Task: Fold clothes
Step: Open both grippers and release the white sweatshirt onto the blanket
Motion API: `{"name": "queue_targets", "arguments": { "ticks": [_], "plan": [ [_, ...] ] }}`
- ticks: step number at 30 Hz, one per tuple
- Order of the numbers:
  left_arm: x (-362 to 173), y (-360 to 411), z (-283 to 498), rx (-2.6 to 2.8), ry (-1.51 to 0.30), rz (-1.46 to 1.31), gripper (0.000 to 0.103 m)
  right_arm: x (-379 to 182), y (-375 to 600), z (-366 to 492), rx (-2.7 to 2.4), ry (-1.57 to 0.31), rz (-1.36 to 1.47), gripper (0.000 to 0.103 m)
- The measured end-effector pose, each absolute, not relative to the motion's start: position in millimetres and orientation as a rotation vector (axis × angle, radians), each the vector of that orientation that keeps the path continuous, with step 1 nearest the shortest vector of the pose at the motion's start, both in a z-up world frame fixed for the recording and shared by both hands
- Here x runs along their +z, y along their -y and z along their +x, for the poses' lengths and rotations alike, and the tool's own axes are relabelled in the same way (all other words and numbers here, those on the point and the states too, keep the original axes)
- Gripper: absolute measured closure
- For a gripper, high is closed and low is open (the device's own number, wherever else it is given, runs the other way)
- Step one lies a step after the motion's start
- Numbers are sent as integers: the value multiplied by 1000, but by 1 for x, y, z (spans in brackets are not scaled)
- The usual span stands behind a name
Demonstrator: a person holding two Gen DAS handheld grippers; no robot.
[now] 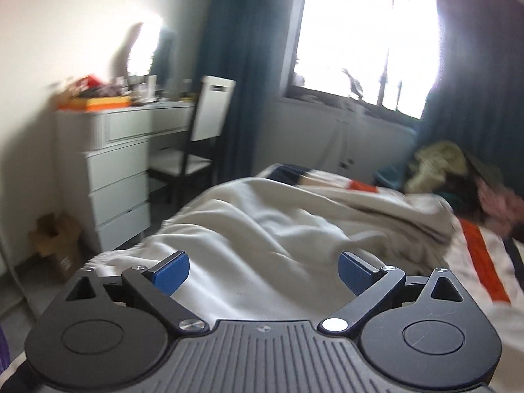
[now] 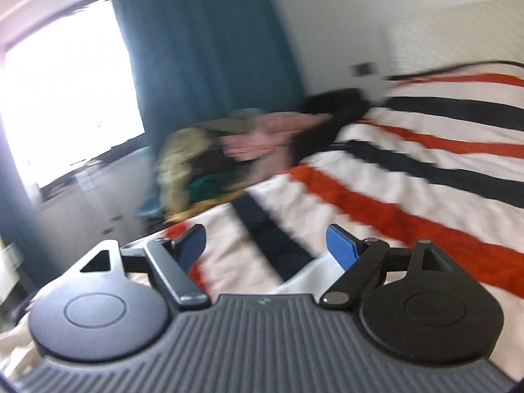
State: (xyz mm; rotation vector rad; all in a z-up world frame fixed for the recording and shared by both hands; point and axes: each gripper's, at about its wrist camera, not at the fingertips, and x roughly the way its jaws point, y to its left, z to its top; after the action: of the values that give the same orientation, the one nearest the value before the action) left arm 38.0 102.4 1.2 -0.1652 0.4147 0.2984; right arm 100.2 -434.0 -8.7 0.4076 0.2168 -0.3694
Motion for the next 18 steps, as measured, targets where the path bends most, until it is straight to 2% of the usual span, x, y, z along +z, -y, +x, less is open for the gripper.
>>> {"name": "queue_targets", "arguments": {
  "ticks": [10,18],
  "plan": [
    [-31,-29,89,100,-488,34,5,-16,348,101,-132,-266,304,20],
    [-55,56,197,-6,-516,179,5,-32,329,120,-166,-292,278,20]
  ]
}}
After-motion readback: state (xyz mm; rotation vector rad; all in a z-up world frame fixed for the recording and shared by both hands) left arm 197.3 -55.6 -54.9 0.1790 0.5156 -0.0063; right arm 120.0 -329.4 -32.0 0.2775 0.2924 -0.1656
